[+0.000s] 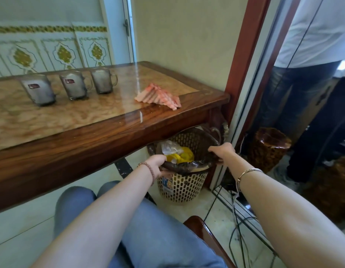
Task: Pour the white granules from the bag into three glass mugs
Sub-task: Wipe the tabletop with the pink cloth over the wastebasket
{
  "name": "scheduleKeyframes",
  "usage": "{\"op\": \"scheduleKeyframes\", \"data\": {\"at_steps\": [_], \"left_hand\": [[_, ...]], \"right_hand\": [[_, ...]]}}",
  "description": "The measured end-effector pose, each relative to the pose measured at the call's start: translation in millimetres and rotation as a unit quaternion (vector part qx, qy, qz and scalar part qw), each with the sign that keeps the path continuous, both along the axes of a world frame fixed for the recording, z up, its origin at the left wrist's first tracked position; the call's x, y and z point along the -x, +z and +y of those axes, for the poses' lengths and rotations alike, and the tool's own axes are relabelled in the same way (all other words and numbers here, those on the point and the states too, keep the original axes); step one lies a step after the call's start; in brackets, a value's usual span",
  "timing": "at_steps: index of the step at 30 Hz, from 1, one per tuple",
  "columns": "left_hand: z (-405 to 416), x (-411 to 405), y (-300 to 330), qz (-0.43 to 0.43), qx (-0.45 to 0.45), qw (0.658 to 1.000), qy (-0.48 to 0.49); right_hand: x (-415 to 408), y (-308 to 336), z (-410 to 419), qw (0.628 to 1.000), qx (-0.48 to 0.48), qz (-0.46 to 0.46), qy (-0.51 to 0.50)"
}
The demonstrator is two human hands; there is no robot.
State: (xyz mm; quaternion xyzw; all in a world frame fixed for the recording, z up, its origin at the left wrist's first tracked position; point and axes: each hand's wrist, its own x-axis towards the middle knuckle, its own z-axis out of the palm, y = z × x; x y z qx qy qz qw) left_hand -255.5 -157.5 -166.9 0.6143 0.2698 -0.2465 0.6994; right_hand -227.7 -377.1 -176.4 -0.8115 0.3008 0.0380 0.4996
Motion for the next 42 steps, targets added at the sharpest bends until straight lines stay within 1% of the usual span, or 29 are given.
{"op": "scheduleKeyframes", "data": {"at_steps": [2,5,8,11,13,16,21,27,30,31,32,35,36,39,42], "left_hand": [[0.8,-1.7,0.5,-0.009,-0.014,1.000,0.000],[6.7,-2.6,2.4,-0.007,-0.023,1.000,0.007],[12.4,-1.9,2.6,0.003,-0.035,0.999,-0.009],[15.0,-2.3,2.3,-0.007,-0.046,0.999,-0.026],[15.5,0.3,6.3,-0.017,-0.035,0.999,-0.025],[15.1,0.6,9.4,-0.023,-0.038,0.998,-0.035],[22.3,-6.2,7.9,-0.011,-0.052,0.998,-0.030],[30.0,-12.3,6.1,0.001,-0.039,0.999,-0.028],[33.1,-12.5,5.3,-0.003,-0.045,0.998,-0.033],[34.2,-12.9,4.1,-0.003,-0.050,0.998,-0.037],[34.7,-12.6,3.7,-0.003,-0.054,0.998,-0.041],[36.6,-10.6,2.3,-0.003,-0.057,0.997,-0.045],[36.9,-8.6,2.0,-0.002,-0.059,0.997,-0.045],[36.3,-3.4,2.7,-0.012,-0.053,0.998,-0.036],[36.6,-1.3,1.6,-0.016,-0.055,0.998,-0.027]], "right_hand": [[-6.1,11.7,10.3,0.997,0.060,-0.005,0.043],[-17.7,34.8,31.4,0.989,0.105,-0.063,0.082],[-33.2,63.5,56.9,0.978,0.097,-0.164,0.087],[-48.6,90.6,81.1,0.952,0.107,-0.273,0.091],[-58.0,104.1,95.4,0.940,0.104,-0.300,0.122],[-71.3,115.2,114.5,0.934,0.079,-0.288,0.194],[-90.5,112.1,135.5,0.916,0.095,-0.269,0.282],[-104.8,111.6,155.6,0.896,0.172,-0.249,0.324],[-109.7,107.5,165.4,0.880,0.288,-0.190,0.327],[-109.0,107.0,167.3,0.880,0.295,-0.178,0.326],[-107.2,107.0,168.2,0.886,0.276,-0.176,0.328],[-94.8,109.8,164.7,0.909,0.171,-0.182,0.335],[-91.3,109.5,162.2,0.912,0.149,-0.188,0.334],[-75.1,105.8,154.1,0.912,0.130,-0.213,0.326],[-65.8,97.1,143.0,0.920,0.095,-0.233,0.300]]}}
